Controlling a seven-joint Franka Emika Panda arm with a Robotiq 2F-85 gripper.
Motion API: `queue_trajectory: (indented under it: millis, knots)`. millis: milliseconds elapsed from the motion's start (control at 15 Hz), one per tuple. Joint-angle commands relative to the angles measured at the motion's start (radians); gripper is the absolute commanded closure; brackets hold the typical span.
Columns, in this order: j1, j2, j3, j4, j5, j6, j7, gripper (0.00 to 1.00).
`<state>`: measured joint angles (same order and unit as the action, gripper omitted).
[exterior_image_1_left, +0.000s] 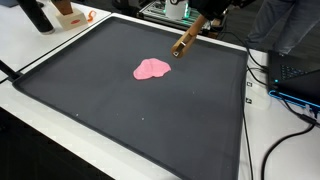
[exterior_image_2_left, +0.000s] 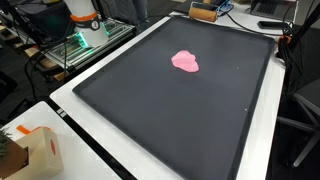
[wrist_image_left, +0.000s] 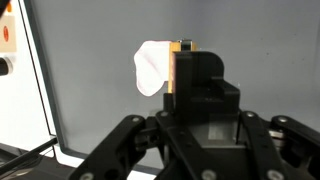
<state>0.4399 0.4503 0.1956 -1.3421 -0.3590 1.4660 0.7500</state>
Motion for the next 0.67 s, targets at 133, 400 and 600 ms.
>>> queue_trajectory:
  millis: [133, 400, 600]
  knots:
    - [0.063, 0.149, -0.062, 0.199, -0.006, -0.095, 0.116, 0.77]
    - [0.074, 0.23, -0.095, 0.293, 0.011, -0.129, 0.185, 0.77]
    - [0.075, 0.285, -0.111, 0.358, 0.029, -0.16, 0.22, 0.77]
